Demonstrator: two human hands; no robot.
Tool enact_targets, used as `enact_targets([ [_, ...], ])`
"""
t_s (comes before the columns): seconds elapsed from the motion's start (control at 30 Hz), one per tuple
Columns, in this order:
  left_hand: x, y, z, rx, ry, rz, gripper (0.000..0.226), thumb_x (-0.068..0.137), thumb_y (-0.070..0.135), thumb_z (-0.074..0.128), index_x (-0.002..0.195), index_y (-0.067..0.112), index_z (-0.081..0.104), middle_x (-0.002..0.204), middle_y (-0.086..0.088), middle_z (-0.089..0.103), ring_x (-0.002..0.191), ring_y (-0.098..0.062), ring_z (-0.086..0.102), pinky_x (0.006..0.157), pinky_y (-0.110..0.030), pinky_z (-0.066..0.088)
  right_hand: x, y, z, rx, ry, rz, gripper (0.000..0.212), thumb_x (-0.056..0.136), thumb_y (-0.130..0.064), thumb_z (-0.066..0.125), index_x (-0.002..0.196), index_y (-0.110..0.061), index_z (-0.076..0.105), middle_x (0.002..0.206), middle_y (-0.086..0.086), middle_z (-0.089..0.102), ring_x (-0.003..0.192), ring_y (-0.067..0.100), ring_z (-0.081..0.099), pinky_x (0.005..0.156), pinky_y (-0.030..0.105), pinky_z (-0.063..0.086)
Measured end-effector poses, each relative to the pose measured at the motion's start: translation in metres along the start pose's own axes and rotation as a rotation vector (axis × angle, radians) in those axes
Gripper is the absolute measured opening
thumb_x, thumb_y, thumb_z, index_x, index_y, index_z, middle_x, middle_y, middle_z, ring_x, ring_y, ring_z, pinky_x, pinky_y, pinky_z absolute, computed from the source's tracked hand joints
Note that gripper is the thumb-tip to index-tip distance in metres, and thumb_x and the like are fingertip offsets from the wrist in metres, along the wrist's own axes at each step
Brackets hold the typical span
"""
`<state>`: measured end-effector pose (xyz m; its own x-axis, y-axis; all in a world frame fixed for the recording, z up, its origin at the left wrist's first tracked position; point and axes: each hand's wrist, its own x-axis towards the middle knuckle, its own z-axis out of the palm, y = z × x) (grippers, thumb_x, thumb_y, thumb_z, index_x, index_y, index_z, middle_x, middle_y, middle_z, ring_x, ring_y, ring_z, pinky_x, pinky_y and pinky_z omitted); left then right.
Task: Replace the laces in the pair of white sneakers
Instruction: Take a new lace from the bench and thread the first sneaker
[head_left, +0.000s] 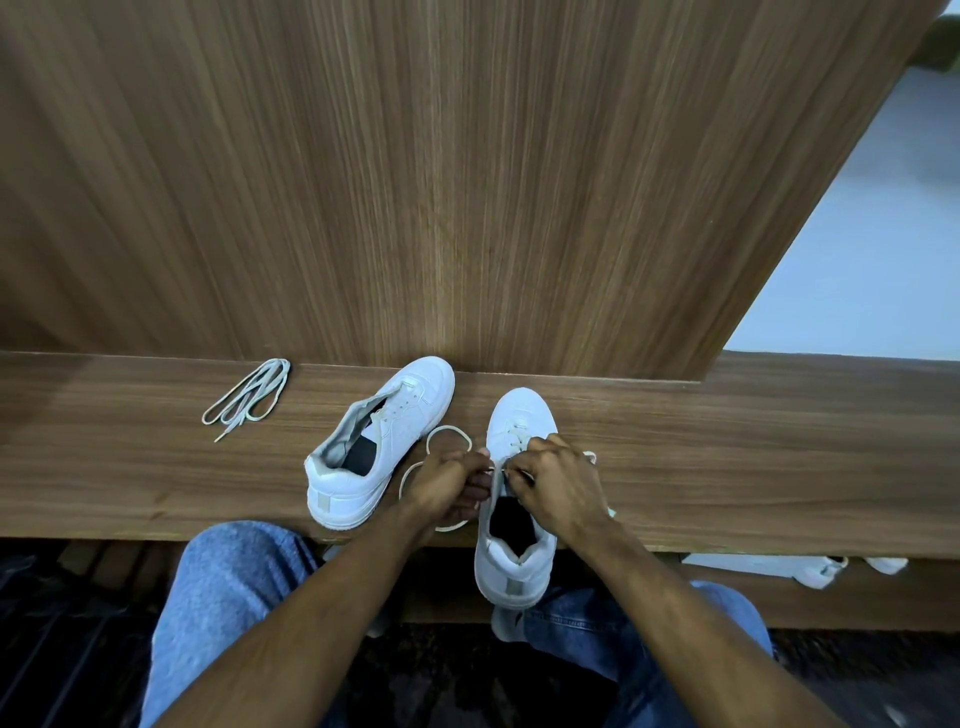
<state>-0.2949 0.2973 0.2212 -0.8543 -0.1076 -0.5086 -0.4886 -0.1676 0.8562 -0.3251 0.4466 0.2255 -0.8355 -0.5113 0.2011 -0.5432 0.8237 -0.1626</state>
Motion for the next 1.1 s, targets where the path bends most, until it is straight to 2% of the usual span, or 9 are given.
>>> enact_targets([
  [0.1,0.003,0.002,-0.002,0.067,-0.045,0.001,0.024,0.095,0.011,0.057,0.071,0.012,0.053,0.053,-0.002,0.052,0.044,-0.009,0.043,0.04,-0.016,0.033,0.0,-0.001,0.008,-0.028,0.036,0.017,0.013,0.079,-0.025,0.068,0.069,-0.018,0.072,0.072,0.0,0.062,0.076,0.023,0.059,0.061,0.032,0.042],
  [0.23,0.007,0.015,-0.001,0.097,0.006,0.051,0.019,0.094,0.002,0.051,0.076,0.008,0.051,0.058,-0.009,0.056,0.042,-0.012,0.049,0.04,-0.018,0.032,-0.005,0.005,0.009,-0.023,0.078,0.061,0.017,0.07,-0.033,0.075,0.083,-0.024,0.069,0.081,-0.005,0.06,0.081,0.022,0.059,0.067,0.036,0.047],
  [0.37,0.012,0.043,-0.023,-0.311,0.115,0.098,0.016,0.098,0.009,0.041,0.09,0.009,0.055,0.075,-0.009,0.069,0.058,-0.016,0.07,0.054,-0.024,0.056,-0.015,0.018,0.009,-0.027,0.103,0.078,0.043,0.069,-0.048,0.067,0.107,-0.027,0.064,0.101,-0.004,0.06,0.092,0.022,0.058,0.081,0.041,0.049],
  [0.57,0.015,0.084,-0.072,-0.826,0.305,0.252,0.02,0.102,0.013,0.037,0.088,0.014,0.052,0.069,-0.004,0.073,0.063,-0.013,0.072,0.054,-0.022,0.057,-0.02,0.021,0.011,0.024,0.078,0.11,0.055,0.073,-0.056,0.062,0.12,-0.028,0.059,0.116,-0.004,0.057,0.106,0.024,0.055,0.099,0.048,0.042],
  [0.63,0.017,0.076,-0.071,-0.709,0.332,0.292,0.009,0.099,0.009,0.043,0.102,0.014,0.05,0.081,-0.004,0.071,0.072,-0.017,0.071,0.056,-0.025,0.057,-0.021,0.02,0.013,0.054,0.079,0.134,0.055,0.074,-0.057,0.059,0.122,-0.028,0.058,0.118,-0.004,0.056,0.109,0.024,0.053,0.101,0.047,0.04],
  [0.73,0.017,0.041,-0.052,-0.279,0.351,0.389,0.03,0.09,-0.001,0.056,0.11,0.021,0.051,0.088,-0.004,0.064,0.069,-0.014,0.063,0.062,-0.031,0.052,-0.02,0.018,0.015,0.076,0.08,0.158,0.052,0.074,-0.055,0.06,0.118,-0.027,0.06,0.115,-0.003,0.057,0.107,0.025,0.055,0.097,0.045,0.04],
  [0.9,0.022,-0.005,-0.02,0.649,0.008,0.561,0.015,0.087,0.008,0.065,0.096,0.017,0.073,0.085,0.008,0.069,0.073,0.007,0.061,0.075,-0.016,0.047,-0.019,0.02,0.012,0.073,0.004,0.141,0.047,0.081,-0.051,0.063,0.121,-0.026,0.06,0.122,-0.005,0.053,0.118,0.022,0.048,0.105,0.04,0.03],
  [1.03,0.024,-0.004,-0.015,0.881,0.075,0.56,0.025,0.089,0.022,0.063,0.066,0.029,0.062,0.072,0.009,0.066,0.077,-0.012,0.065,0.071,-0.028,0.05,-0.019,0.023,0.01,0.091,-0.054,0.135,0.05,0.084,-0.053,0.059,0.127,-0.028,0.055,0.128,-0.007,0.048,0.125,0.018,0.041,0.111,0.038,0.025],
  [1.1,0.025,0.005,-0.016,0.75,0.116,0.51,0.03,0.091,0.012,0.057,0.064,0.026,0.057,0.068,0.007,0.066,0.071,-0.015,0.066,0.072,-0.031,0.05,-0.02,0.025,0.011,0.108,-0.053,0.139,0.049,0.084,-0.051,0.061,0.127,-0.028,0.056,0.128,-0.007,0.049,0.125,0.018,0.041,0.11,0.038,0.025],
])
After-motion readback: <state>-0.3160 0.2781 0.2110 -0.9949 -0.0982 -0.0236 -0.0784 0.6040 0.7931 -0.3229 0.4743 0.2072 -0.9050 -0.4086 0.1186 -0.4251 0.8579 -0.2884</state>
